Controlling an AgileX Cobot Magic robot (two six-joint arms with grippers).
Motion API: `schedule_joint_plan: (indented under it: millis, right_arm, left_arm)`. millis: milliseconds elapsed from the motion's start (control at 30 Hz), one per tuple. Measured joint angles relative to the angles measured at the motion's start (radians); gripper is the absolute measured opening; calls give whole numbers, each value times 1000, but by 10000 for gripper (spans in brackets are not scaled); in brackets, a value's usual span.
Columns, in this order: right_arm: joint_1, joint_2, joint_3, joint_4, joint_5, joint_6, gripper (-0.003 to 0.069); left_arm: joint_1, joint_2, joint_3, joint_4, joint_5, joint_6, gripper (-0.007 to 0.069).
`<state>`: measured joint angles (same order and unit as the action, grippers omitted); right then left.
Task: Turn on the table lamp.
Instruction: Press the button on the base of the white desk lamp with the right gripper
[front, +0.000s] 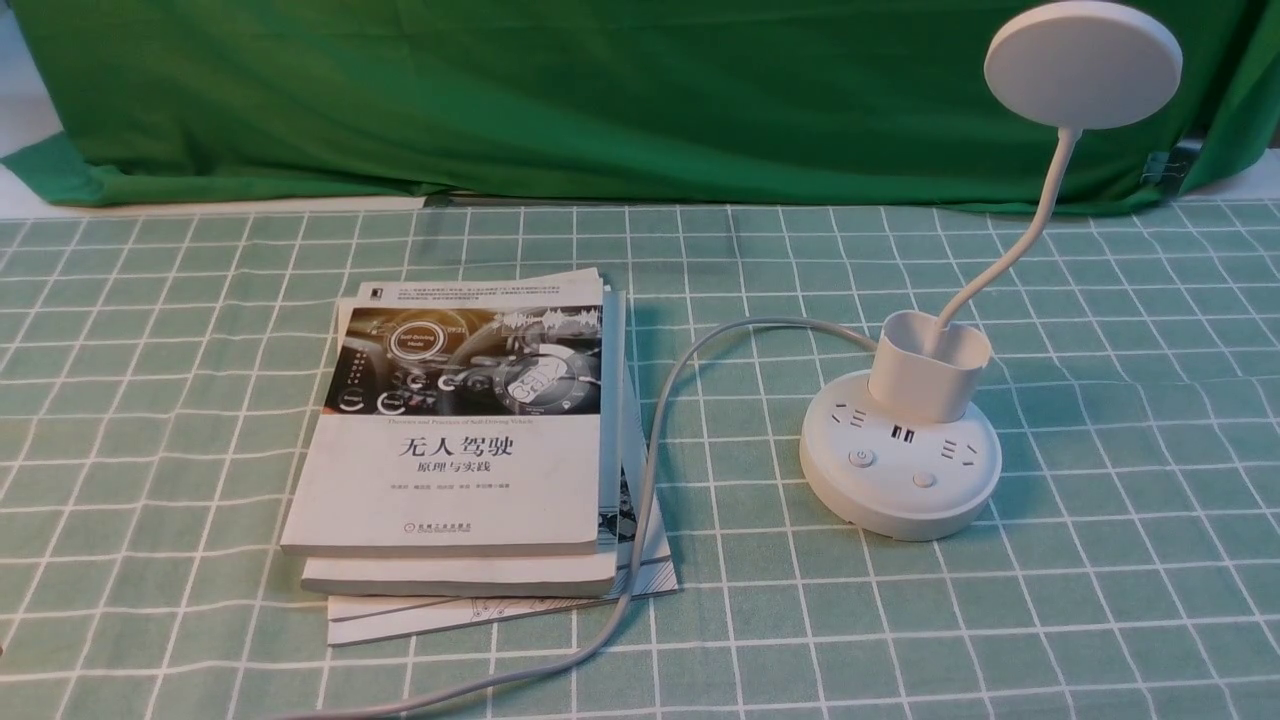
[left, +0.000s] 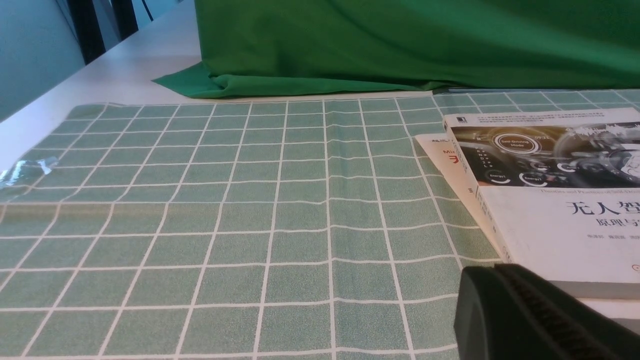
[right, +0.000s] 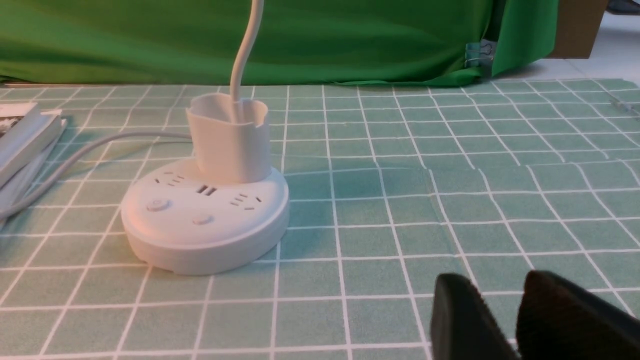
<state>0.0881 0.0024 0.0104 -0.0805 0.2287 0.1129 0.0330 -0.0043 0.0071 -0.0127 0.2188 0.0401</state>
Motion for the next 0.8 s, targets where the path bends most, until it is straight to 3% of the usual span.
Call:
schedule_joint_plan:
  millis: [433, 500, 533, 567, 600, 667, 800]
  right_arm:
    - [0, 0, 0, 3, 0, 42, 241]
    - [0, 0, 0, 28, 0, 149, 241]
    - [0, 0, 0, 70, 0, 259, 241]
    - [0, 0, 0, 87, 0, 281, 241]
    - [0, 0, 0, 152, 0, 474, 241]
    - [0, 0, 0, 215, 0, 717, 241]
    - [0, 0, 0, 251, 0, 932, 241]
  left_arm:
    - [0, 0, 0, 0, 0, 0, 21]
    - [0, 0, 0, 0, 0, 0, 21]
    - [0, 0, 0, 0, -1, 0, 21]
    - [0, 0, 0, 0, -1, 0, 21]
    - [0, 0, 0, 0, -2, 0, 21]
    - [0, 0, 0, 0, -3, 0, 21]
    - [0, 0, 0, 0, -3, 0, 21]
